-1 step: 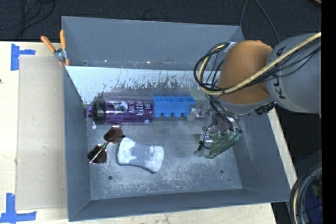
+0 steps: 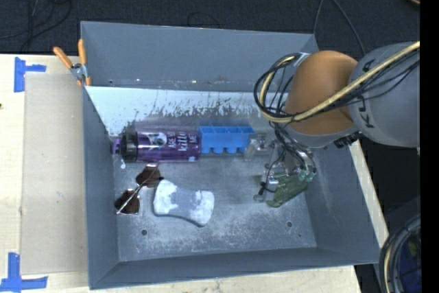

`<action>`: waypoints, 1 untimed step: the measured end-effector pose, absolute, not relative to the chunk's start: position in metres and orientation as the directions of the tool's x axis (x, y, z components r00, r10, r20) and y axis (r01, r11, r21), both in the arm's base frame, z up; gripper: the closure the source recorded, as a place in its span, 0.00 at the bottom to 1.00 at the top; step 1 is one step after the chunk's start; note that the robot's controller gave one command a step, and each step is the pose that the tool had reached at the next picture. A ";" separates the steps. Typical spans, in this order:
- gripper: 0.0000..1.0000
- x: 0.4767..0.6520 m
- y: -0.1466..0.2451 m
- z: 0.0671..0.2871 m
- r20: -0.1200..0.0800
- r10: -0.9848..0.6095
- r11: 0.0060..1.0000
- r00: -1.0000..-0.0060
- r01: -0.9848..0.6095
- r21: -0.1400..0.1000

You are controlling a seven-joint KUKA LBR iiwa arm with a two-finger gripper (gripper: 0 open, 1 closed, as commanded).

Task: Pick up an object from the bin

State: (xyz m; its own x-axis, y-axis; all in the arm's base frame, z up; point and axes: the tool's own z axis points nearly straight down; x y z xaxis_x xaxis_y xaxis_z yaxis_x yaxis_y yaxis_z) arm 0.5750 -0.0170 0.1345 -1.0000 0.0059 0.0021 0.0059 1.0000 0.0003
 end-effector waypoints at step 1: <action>0.00 0.581 -0.054 0.107 -0.002 -0.149 0.989 -0.989 -0.149 0.002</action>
Offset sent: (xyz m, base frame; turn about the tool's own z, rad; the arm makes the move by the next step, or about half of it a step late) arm 0.0216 -0.1002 0.0124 -0.1119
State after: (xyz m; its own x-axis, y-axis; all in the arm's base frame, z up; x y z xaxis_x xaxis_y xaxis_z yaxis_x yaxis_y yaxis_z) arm 0.5813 -0.0536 0.1067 -0.9888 -0.1493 -0.0020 -0.1493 0.9888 0.0025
